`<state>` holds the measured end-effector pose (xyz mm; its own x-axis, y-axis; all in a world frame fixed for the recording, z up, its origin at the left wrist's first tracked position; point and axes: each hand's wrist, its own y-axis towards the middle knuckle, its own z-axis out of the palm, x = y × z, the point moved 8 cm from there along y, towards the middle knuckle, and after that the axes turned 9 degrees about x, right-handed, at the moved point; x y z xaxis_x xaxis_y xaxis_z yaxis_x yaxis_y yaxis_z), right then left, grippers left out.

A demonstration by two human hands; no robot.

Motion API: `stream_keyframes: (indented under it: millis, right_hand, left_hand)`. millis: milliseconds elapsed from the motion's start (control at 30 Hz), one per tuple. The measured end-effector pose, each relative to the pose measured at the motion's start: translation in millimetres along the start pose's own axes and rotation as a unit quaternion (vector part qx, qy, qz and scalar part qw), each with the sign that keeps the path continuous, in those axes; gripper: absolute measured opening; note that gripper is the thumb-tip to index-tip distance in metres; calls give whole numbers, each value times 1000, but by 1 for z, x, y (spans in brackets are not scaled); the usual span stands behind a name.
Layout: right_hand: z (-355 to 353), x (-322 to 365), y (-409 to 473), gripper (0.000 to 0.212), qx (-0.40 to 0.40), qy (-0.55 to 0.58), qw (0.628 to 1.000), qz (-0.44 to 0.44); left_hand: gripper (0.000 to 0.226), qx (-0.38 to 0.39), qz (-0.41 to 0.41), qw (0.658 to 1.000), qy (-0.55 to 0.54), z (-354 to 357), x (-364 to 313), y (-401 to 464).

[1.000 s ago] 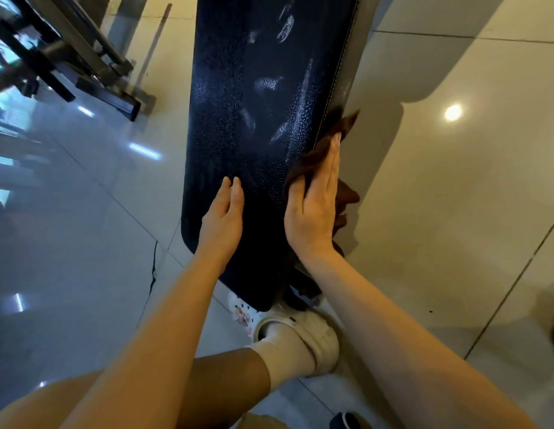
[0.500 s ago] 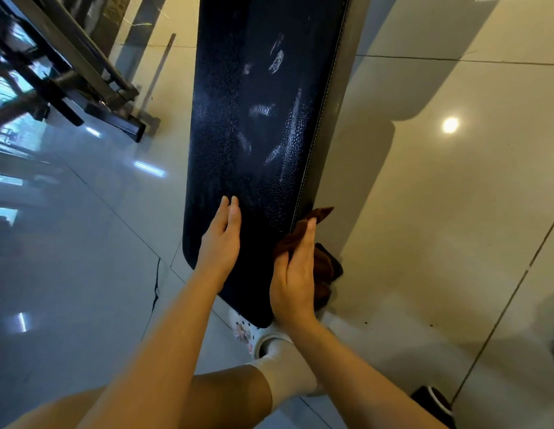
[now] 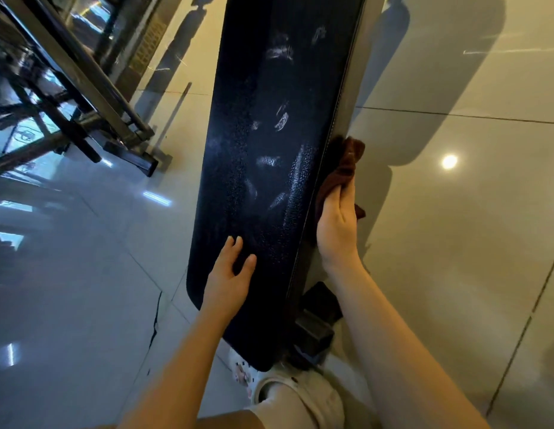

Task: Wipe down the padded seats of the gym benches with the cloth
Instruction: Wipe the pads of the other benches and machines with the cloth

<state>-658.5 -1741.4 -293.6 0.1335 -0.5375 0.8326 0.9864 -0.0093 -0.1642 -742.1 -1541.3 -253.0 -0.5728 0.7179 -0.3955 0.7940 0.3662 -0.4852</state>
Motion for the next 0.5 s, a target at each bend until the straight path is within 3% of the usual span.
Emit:
stream_keyframes:
  millis: [67, 133, 233, 300, 367, 433, 500]
  right_hand:
    - [-4, 9, -6, 50, 4, 5, 1000, -2]
    - [-13, 22, -12, 54, -9, 12, 1000, -10]
    - [-21, 41, -20, 61, -22, 37, 999, 3]
    - [-21, 55, -26, 63, -16, 62, 998, 7]
    - [-19, 71, -34, 65, -11, 100, 995, 10]
    - [-19, 87, -44, 66, -4, 124, 992, -3]
    - [-22, 107, -53, 60, -9, 117, 993, -27]
  left_hand:
    - [55, -61, 33, 997, 45, -3, -11, -6]
    - [49, -117, 135, 983, 40, 2, -37, -25]
    - [47, -65, 266, 962, 8, 40, -82, -62]
    - [50, -27, 260, 965, -24, 65, -98, -75]
    - [52, -45, 209, 974, -77, 76, -102, -77]
    - [40, -61, 184, 974, -116, 79, -111, -79]
    - [29, -66, 215, 965, -135, 81, -128, -88]
